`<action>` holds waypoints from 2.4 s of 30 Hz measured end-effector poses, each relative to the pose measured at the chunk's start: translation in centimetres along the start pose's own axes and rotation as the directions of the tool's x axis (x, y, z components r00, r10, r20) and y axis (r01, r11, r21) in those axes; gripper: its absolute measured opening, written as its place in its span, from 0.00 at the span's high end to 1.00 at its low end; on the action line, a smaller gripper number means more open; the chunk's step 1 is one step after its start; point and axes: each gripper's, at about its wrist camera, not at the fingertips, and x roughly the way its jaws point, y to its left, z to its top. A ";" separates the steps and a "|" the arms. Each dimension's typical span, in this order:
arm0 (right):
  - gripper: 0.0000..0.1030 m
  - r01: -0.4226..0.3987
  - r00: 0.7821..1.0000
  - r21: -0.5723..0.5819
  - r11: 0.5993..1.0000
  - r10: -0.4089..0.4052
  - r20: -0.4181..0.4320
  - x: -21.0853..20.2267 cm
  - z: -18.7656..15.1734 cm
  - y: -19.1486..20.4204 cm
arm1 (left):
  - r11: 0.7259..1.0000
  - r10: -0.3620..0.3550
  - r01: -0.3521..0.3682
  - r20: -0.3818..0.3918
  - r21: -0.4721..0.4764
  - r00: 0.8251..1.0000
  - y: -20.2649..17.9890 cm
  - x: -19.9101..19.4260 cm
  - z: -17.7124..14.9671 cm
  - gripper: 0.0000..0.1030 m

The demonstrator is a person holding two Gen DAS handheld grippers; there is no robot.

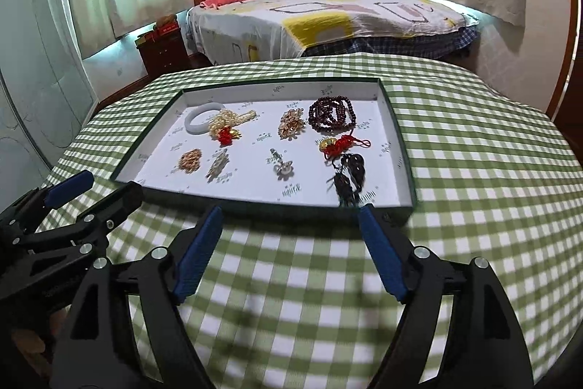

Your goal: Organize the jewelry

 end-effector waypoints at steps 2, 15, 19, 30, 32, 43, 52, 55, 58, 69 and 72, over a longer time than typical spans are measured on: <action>0.26 0.004 1.000 -0.007 1.000 -0.004 0.012 -1.3 -0.3 0.2 | 1.000 0.016 -0.016 0.010 0.009 1.000 0.0 -1.5 -0.3 0.20; 0.20 0.027 0.987 -0.046 0.999 -0.019 0.161 -12.1 -0.7 1.8 | 0.999 0.035 -0.031 0.105 -0.040 0.994 1.2 -11.3 -0.6 0.18; 0.19 0.041 0.978 -0.047 0.998 -0.031 0.206 -14.9 -0.6 2.0 | 0.998 0.053 -0.047 0.138 -0.048 0.989 1.4 -13.8 -0.3 0.18; 0.17 0.055 0.947 -0.067 0.996 -0.031 0.320 -21.7 -0.5 3.0 | 0.997 0.057 -0.039 0.270 -0.072 0.961 1.8 -20.9 0.6 0.18; 0.17 0.057 0.942 -0.072 0.996 -0.030 0.333 -22.5 -0.5 3.2 | 0.996 0.063 -0.042 0.289 -0.077 0.955 2.0 -21.8 0.6 0.18; 0.17 0.063 0.921 -0.084 0.994 -0.025 0.390 -25.2 -0.5 3.8 | 0.995 0.073 -0.046 0.327 -0.090 0.942 2.4 -23.2 0.6 0.18; 0.17 0.059 0.919 -0.085 0.995 -0.021 0.394 -25.2 -0.5 3.9 | 0.995 0.075 -0.048 0.331 -0.089 0.941 2.4 -23.6 0.4 0.18; 0.17 0.058 0.918 -0.088 0.994 -0.018 0.397 -25.2 -0.5 4.0 | 0.995 0.075 -0.047 0.330 -0.092 0.941 2.5 -23.5 0.4 0.18; 0.17 0.058 0.917 -0.088 0.994 -0.018 0.398 -25.2 -0.5 4.1 | 0.995 0.076 -0.049 0.331 -0.090 0.941 2.5 -23.5 0.4 0.18; 0.17 0.056 0.917 -0.091 0.994 -0.015 0.399 -25.1 -0.5 4.4 | 0.994 0.083 -0.054 0.328 -0.096 0.941 2.9 -23.4 0.3 0.18; 0.17 0.056 0.917 -0.092 0.994 -0.015 0.398 -25.1 -0.5 4.5 | 0.993 0.086 -0.056 0.328 -0.101 0.941 2.9 -23.4 0.3 0.18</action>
